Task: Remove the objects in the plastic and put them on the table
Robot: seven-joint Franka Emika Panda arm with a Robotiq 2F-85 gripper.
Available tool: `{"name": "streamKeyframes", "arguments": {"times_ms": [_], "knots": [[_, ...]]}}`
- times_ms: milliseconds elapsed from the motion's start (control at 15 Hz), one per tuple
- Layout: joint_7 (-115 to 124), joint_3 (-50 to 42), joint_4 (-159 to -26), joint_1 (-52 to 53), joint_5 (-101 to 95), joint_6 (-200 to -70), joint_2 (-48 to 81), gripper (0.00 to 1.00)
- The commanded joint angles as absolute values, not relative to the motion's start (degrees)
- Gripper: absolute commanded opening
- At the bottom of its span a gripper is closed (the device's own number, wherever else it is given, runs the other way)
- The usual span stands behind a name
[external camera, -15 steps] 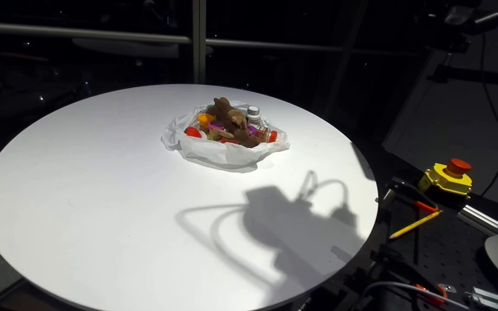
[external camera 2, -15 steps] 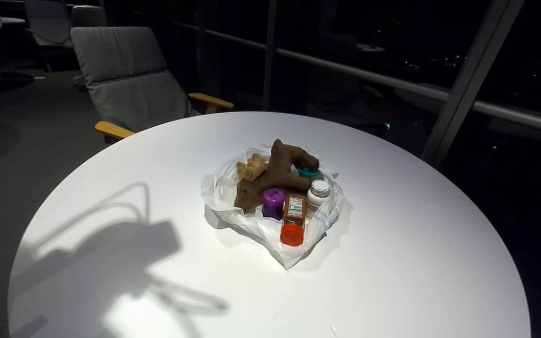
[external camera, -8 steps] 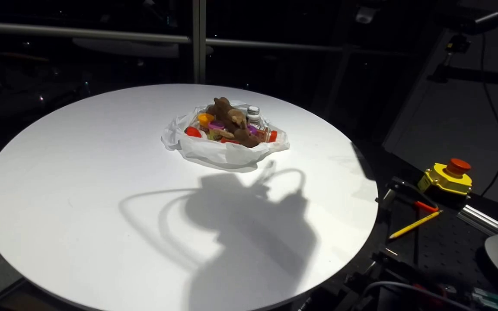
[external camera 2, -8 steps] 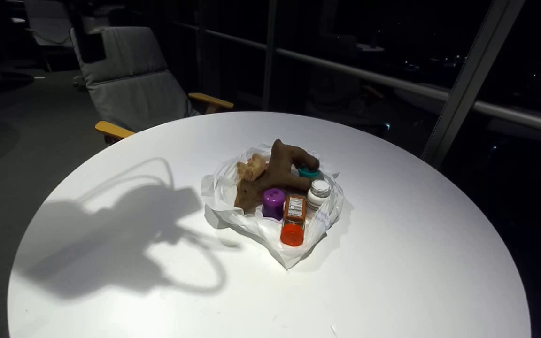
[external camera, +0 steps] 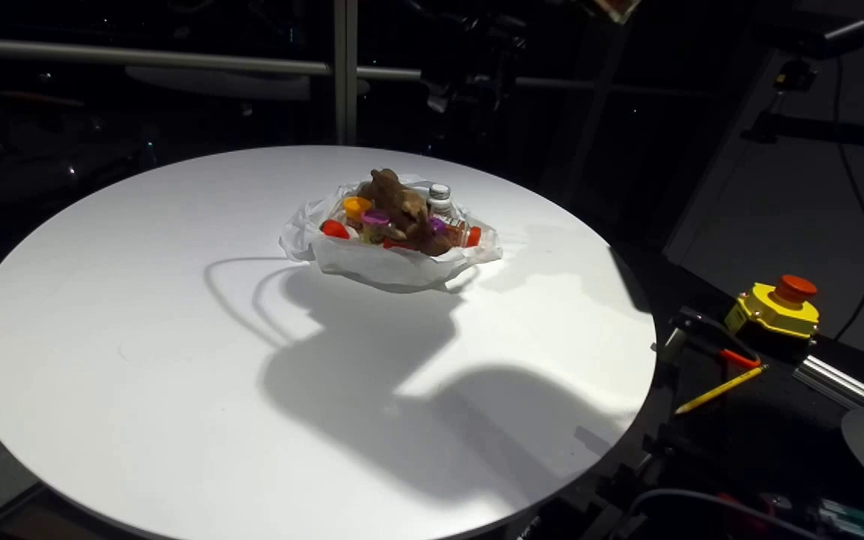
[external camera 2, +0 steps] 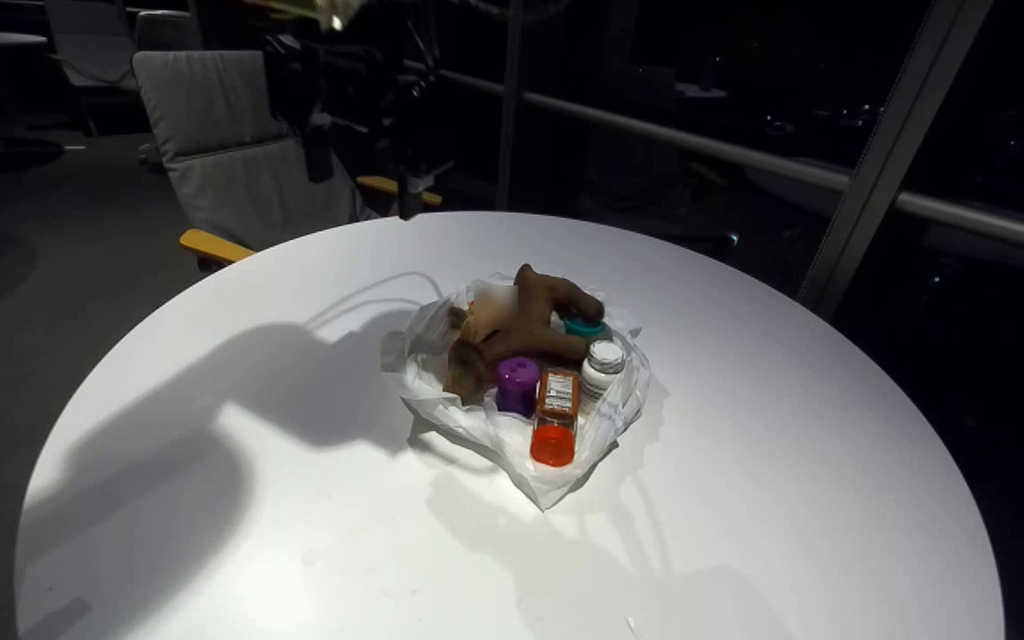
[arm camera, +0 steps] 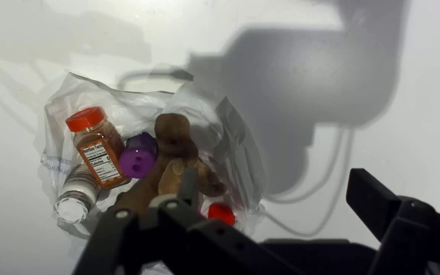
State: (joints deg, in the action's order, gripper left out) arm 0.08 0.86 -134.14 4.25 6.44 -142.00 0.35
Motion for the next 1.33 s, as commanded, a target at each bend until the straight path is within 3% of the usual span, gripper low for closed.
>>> {"name": "streamKeyframes", "arguments": {"times_ms": [0, 667, 733, 800, 1067, 1267], "knots": [[8.1, 0.4, -121.4, 3.1, 2.6, -145.1, 15.1, 1.0], [21.8, -7.1, -92.1, 4.5, -1.8, -134.2, 41.2, 1.0], [22.2, -7.2, -90.2, 4.4, -1.5, -132.9, 42.4, 0.75], [22.6, -7.5, -88.2, 4.3, -1.5, -131.7, 43.7, 0.74], [23.2, -7.3, -84.3, 4.2, -1.1, -129.3, 45.2, 0.42], [23.2, -6.0, -88.4, 4.2, 0.5, -128.9, 40.4, 0.19]]}}
